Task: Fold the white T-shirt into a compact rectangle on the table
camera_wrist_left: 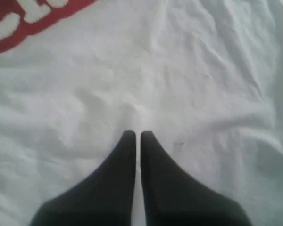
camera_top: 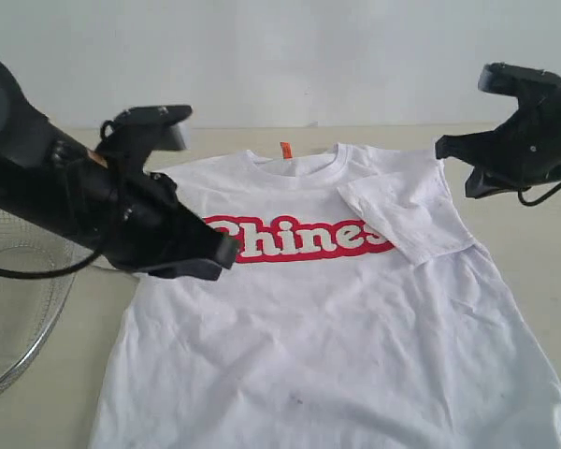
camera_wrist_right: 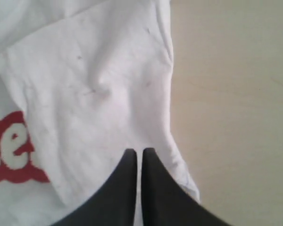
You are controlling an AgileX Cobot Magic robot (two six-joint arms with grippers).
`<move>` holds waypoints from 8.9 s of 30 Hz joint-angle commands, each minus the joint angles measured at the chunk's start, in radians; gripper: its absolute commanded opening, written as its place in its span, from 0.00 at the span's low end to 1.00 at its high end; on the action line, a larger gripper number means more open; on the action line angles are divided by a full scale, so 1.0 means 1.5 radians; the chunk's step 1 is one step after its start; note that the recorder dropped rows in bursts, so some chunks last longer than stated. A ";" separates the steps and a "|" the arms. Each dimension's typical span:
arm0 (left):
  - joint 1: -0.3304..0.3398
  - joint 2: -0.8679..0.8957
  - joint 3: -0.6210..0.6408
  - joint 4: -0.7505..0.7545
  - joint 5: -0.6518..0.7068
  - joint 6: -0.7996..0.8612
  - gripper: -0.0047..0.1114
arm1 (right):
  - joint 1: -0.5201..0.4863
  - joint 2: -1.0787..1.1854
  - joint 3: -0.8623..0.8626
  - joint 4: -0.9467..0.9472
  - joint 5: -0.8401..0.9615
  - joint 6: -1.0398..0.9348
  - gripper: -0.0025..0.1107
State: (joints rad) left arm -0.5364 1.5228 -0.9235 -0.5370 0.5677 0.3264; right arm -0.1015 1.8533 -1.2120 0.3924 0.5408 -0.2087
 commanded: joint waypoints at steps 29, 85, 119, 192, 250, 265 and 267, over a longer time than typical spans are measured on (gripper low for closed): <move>0.351 0.387 -0.550 0.265 0.259 -0.056 0.43 | 0.221 -0.363 0.391 0.252 -0.090 -0.181 0.02; 0.329 0.629 -0.783 0.312 0.419 -0.091 0.08 | 0.221 -0.363 0.391 0.263 -0.116 -0.184 0.02; 0.210 0.578 -0.810 0.112 0.387 -0.086 0.10 | 0.221 -0.363 0.391 0.271 -0.117 -0.192 0.02; 0.141 0.571 -0.748 -0.004 0.436 -0.068 0.54 | 0.221 -0.363 0.391 0.279 -0.121 -0.200 0.02; 0.094 0.538 -0.621 0.138 0.436 -0.050 0.08 | 0.221 -0.363 0.389 0.281 -0.136 -0.210 0.02; 0.090 0.468 -0.597 0.225 0.436 -0.071 0.08 | 0.221 -0.363 0.389 0.281 -0.129 -0.214 0.02; 0.102 0.470 -0.597 0.280 0.436 -0.089 0.08 | 0.221 -0.363 0.389 0.281 -0.129 -0.214 0.02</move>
State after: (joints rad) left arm -0.4034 2.2341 -1.8289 -0.2250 1.2193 0.2360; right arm 0.2280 1.3173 -0.6280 0.8185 0.3465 -0.5195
